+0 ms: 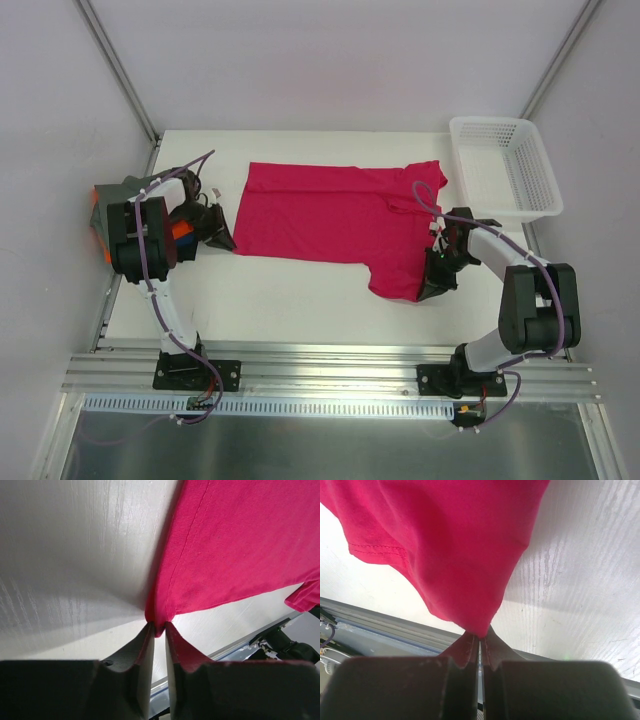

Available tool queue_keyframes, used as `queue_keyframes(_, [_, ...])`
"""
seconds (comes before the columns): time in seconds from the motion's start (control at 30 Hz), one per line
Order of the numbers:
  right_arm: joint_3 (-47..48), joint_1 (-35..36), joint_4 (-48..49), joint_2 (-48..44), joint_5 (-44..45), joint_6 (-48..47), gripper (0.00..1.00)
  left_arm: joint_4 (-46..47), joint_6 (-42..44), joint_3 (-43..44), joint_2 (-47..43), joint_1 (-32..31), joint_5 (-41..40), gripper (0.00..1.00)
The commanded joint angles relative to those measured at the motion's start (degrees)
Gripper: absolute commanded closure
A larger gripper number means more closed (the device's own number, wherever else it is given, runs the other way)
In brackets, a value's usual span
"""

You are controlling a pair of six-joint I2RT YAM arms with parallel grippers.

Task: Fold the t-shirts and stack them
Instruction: Grap the side of the flattened tshirt closest away from the robot with both arms

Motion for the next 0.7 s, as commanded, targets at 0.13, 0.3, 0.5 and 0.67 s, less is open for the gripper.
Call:
queue_keyframes(0.13, [1.52,-1.15,-0.32,-1.64,0.23,-0.63,0.99,-0.42,-0.07,-0.06,-0.48,-0.32,1.82,0.9])
queue_keyframes(0.3, [1.96,-1.85,-0.05,-1.73,0.23,-0.8,0.99,-0.42,0.11,-0.76,-1.62,-0.32,1.39,1.0])
queue_keyframes(0.5, [2.05,-3.87,0.47,-2.34,0.41,-0.98,1.0,-0.42,0.72,-1.82,-3.55,-0.49,1.82,1.0])
queue_keyframes(0.67, [3.54,-4.84,0.82,-3.13,0.85,-1.41,0.99,-0.51,1.16,-1.82,-6.01,-1.02,2.09,1.0])
